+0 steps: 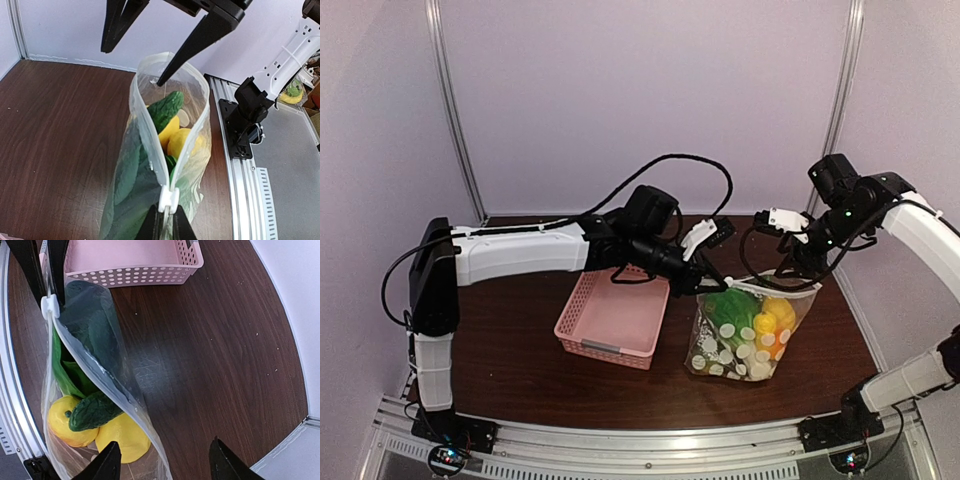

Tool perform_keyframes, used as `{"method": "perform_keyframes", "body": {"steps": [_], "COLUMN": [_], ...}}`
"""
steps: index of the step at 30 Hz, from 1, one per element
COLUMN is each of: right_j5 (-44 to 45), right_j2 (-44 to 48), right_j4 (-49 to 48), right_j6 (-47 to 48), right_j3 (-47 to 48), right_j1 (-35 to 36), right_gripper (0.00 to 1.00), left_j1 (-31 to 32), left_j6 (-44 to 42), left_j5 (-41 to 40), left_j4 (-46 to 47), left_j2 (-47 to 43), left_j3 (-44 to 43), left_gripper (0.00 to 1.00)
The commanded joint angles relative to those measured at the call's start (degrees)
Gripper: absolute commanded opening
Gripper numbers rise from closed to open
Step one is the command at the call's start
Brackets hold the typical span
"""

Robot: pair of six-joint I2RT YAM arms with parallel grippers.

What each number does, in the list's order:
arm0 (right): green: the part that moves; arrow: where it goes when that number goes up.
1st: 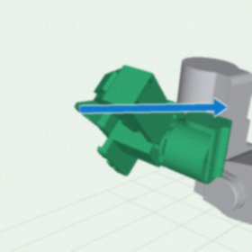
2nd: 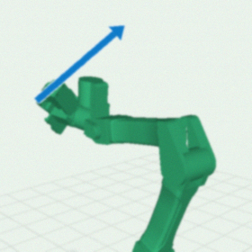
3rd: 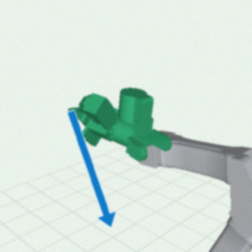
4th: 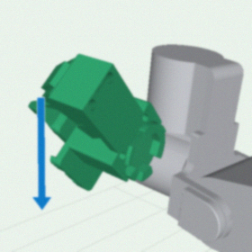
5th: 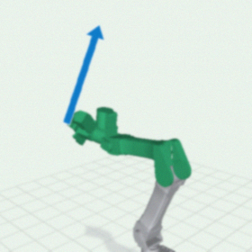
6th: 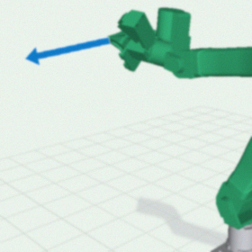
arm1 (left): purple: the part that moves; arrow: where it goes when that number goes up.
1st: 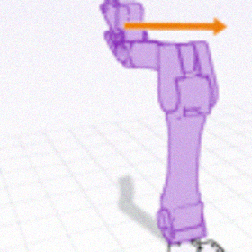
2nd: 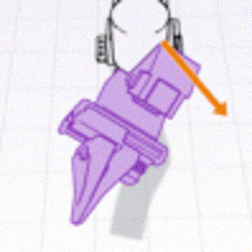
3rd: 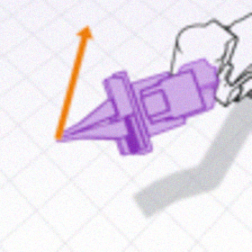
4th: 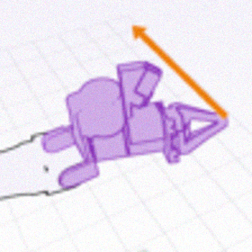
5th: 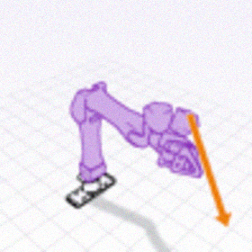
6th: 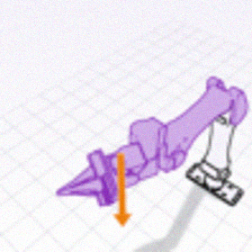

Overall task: Place the food in the zip-top bag and seal the zipper
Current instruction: Pass from the left arm to the right

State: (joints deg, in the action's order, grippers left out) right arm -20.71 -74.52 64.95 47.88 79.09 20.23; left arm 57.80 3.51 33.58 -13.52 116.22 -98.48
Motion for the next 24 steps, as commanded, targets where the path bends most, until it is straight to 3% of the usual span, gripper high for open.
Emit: {"method": "perform_keyframes", "body": {"steps": [1,10,13,16,22,24], "right_j5": [-0.1,1.4,0.9,0.7,-4.8,-7.8], "right_j2": [0.9,0.1,-2.3,-4.2,0.4,2.8], "right_j4": [3.4,-1.7,-3.1,-3.5,-7.0,-7.9], "right_j6": [1.1,1.9,1.9,0.8,-5.9,-7.7], "right_j3": [0.9,-5.2,-4.8,-0.8,11.3,8.8], "right_j1": [-1.4,-3.0,-4.5,-6.7,-7.8,-6.5], "right_gripper": [0.61,0.57,0.36,0.00,0.00,0.00], "left_j1": [-0.2,-0.2,-0.7,-2.2,-3.4,-3.3], "left_j6": [-1.0,-1.3,-1.5,-2.0,-4.9,-3.7], "left_j5": [1.1,0.5,0.2,-1.6,-3.5,-3.0], "left_j4": [3.9,5.0,8.0,12.0,19.9,22.3], "left_j2": [0.5,0.4,0.5,1.0,1.2,1.6], "left_j3": [-1.2,-0.6,0.3,0.2,-1.6,0.2], "left_gripper": [0.02,0.01,0.00,0.00,0.03,0.21]}}
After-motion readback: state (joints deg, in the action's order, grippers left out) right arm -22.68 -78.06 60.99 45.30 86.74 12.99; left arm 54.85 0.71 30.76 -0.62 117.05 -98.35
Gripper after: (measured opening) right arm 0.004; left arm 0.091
